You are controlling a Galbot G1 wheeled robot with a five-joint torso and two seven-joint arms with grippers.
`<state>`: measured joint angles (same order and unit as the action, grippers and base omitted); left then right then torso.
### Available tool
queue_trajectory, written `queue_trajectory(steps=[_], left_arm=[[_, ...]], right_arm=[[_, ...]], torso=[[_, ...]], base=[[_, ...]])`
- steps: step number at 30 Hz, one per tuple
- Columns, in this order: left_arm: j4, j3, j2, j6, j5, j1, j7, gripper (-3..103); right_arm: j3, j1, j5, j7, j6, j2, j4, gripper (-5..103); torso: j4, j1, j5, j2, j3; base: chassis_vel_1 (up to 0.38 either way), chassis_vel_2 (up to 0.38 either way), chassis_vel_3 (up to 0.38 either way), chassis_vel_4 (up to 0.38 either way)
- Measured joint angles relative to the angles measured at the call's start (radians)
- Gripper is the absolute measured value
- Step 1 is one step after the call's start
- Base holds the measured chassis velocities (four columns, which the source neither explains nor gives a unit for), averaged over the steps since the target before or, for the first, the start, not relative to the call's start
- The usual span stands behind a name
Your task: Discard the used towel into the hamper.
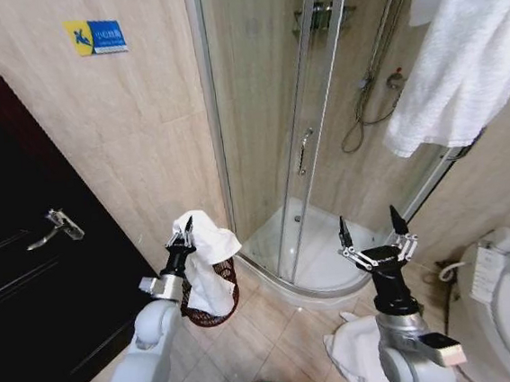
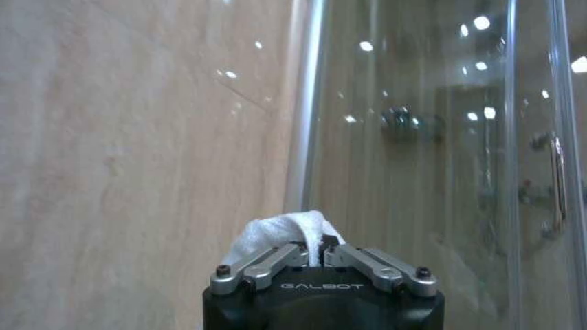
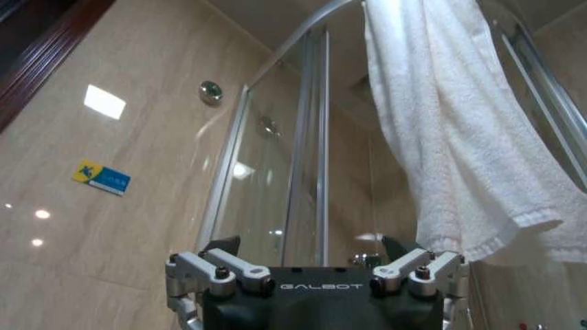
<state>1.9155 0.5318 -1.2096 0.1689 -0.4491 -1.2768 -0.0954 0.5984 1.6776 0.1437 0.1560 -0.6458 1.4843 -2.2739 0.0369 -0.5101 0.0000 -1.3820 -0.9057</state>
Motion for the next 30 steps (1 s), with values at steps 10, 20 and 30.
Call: queue_trajectory(steps=[10, 20, 30], left_arm=[[-0.075, -0.113, 0.227, -0.04, -0.13, 0.125, 0.05, 3], [-0.157, -0.207, 0.406, 0.038, -0.401, 0.112, 0.058, 3], [-0.117, -0.26, 0.568, 0.044, -0.535, 0.152, 0.179, 3]], right_arm=[[-0.005, -0.051, -0.094, -0.034, -0.023, 0.05, -0.002, 100], [-0.022, -0.201, -0.098, 0.05, 0.158, 0.036, -0.057, 100], [-0.005, -0.292, -0.087, 0.042, 0.245, 0.063, -0.115, 100]], torso=[[-0.0002, 0.0, -0.0002, 0.0, 0.0], [-0.0001, 0.0, -0.0004, 0.0, 0.0], [-0.0001, 0.0, -0.0001, 0.0, 0.0]], base=[[0.0, 0.0, 0.0, 0.0], [0.0, 0.0, 0.0, 0.0], [0.0, 0.0, 0.0, 0.0]])
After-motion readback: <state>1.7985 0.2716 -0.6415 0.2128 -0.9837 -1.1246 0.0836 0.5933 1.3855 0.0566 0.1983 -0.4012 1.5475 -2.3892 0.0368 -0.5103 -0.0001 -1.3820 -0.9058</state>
